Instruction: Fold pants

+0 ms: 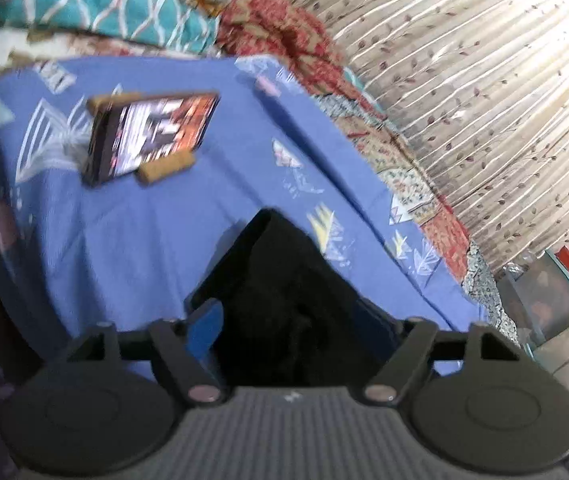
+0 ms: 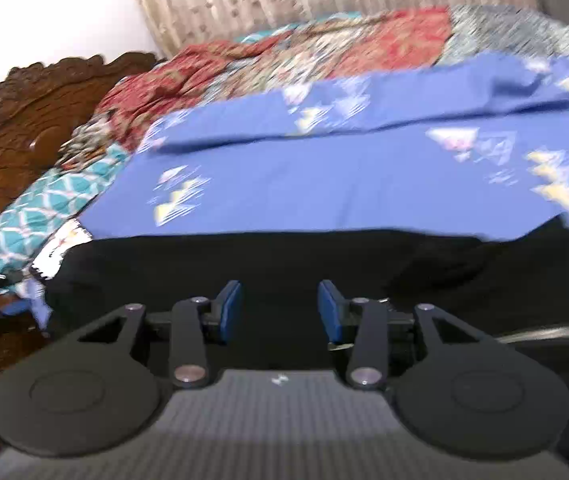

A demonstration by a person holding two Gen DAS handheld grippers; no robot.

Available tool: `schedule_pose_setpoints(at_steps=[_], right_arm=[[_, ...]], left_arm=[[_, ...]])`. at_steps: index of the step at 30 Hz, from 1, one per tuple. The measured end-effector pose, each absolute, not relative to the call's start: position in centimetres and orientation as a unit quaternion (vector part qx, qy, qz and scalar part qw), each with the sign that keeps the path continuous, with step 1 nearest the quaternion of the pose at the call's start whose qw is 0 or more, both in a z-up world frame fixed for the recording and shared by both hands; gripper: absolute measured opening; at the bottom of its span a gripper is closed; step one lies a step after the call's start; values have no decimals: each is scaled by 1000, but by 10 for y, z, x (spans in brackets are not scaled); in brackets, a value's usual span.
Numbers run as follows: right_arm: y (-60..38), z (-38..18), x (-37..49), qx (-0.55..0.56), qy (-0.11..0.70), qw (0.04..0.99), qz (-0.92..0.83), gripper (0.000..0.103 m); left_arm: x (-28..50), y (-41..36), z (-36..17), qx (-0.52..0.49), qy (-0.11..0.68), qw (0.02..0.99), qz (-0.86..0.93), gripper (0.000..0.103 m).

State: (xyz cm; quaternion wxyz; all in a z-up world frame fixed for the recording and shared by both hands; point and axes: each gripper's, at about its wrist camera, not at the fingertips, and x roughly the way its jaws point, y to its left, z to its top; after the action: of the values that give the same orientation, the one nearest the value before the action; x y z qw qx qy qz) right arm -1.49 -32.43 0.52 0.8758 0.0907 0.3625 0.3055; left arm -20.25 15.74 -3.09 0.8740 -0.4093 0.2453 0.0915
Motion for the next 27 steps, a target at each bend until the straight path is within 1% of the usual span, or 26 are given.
schedule_pose_setpoints(at_steps=[3, 4, 8, 11, 15, 20, 22, 24, 25, 26, 27], right_arm=[[-298, -2, -15, 100, 388, 855, 328, 45], [-288, -5, -17, 97, 395, 849, 336, 45], [-259, -11, -30, 74, 414, 833, 360, 45], [-242, -11, -33, 51, 423, 824, 373, 44], [-218, -5, -26, 38, 428, 808, 403, 44], [-162, 7, -28, 18, 423, 773, 473, 43], [-140, 7, -31, 0, 425, 755, 499, 42], [-119, 2, -32, -5, 438, 734, 519, 39], [-107, -3, -31, -3, 451, 721, 525, 38], [-98, -8, -29, -2, 463, 712, 527, 38], [-87, -16, -26, -3, 479, 704, 524, 38]], left_arm=[[-197, 162, -49, -427, 258, 863, 84, 80], [-196, 163, -55, -432, 259, 860, 82, 82], [-180, 164, -74, -453, 265, 848, 71, 88], [-168, 161, -78, -446, 264, 853, 67, 90], [-163, 165, -82, -453, 257, 851, 61, 91], [-176, 174, -83, -471, 239, 846, 70, 91], [-182, 176, -84, -479, 231, 843, 78, 87], [-179, 175, -85, -476, 234, 844, 78, 85], [-176, 173, -85, -468, 237, 847, 78, 80], [-173, 171, -84, -456, 240, 853, 79, 65], [-169, 166, -83, -435, 245, 862, 86, 55]])
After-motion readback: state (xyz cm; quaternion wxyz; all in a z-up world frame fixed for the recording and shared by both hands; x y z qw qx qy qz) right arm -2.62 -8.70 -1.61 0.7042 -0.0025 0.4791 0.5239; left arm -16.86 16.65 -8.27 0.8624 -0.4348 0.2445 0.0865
